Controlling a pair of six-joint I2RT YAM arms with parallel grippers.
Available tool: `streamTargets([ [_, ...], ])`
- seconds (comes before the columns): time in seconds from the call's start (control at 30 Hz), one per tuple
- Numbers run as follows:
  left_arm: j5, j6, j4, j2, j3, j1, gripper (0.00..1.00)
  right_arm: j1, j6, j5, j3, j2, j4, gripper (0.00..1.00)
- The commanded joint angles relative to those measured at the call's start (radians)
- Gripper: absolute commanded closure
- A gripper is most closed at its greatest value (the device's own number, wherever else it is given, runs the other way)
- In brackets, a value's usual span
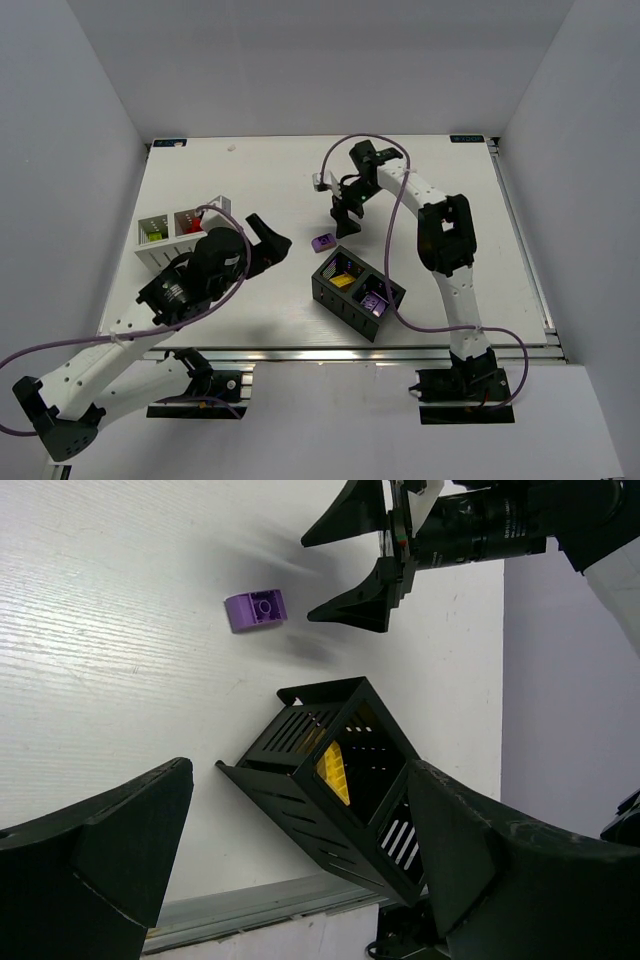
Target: Sort the legos into containers by color
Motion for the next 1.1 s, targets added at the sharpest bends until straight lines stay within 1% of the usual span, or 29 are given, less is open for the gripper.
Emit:
streamTargets([
  [0.0, -0.029, -0.018, -0.015, -0.046, -0.014, 0.004, 0.02, 0.023, -0.09, 0.016, 0.013, -0.003, 0.03, 0.11],
  [0.13, -0.038, -0.035, -0.022, -0.07, -0.036, 0.004, 0.02, 0.049, -0.122, 0.014, -0.03, -0.017, 0.072, 0.11],
  [0.27, -0.044, -0.04, -0.022, -0.075, -0.042, 0.004, 0.02, 0.074, -0.223, -0.007, -0.028, 0.0, 0.02, 0.11],
  [0.43, -0.053, -0.038, -0.039, -0.067, -0.027, 0.004, 0.02, 0.097, -0.225, -0.012, -0.022, 0.023, 0.026, 0.13],
  [0.63, -0.061, -0.043, -0.053, -0.07, -0.019, 0.004, 0.02, 0.11, -0.251, -0.002, -0.03, 0.046, 0.018, 0.19],
  [0.73, -0.066, -0.044, -0.061, -0.069, -0.01, 0.004, 0.02, 0.112, -0.275, 0.013, -0.033, 0.058, 0.0, 0.27],
  [0.77, -0.067, -0.044, -0.061, -0.066, -0.008, 0.004, 0.02, 0.11, -0.277, 0.016, -0.034, 0.06, 0.0, 0.32],
  [0.83, -0.069, -0.044, -0.065, -0.064, -0.002, 0.004, 0.02, 0.109, -0.279, 0.024, -0.034, 0.06, 0.001, 0.4],
  [0.87, -0.069, -0.044, -0.068, -0.061, 0.004, 0.004, 0.02, 0.106, -0.279, 0.027, -0.034, 0.058, 0.001, 0.51],
  [0.93, -0.072, -0.041, -0.071, -0.058, 0.009, 0.004, 0.02, 0.101, -0.277, 0.033, -0.034, 0.055, 0.005, 0.66],
  [0.97, -0.073, -0.04, -0.071, -0.058, 0.01, 0.004, 0.02, 0.098, -0.268, 0.031, -0.036, 0.052, 0.018, 0.85],
  [1.07, -0.073, -0.037, -0.064, -0.054, 0.016, 0.004, 0.02, 0.08, -0.24, 0.034, -0.042, 0.034, 0.064, 0.94],
])
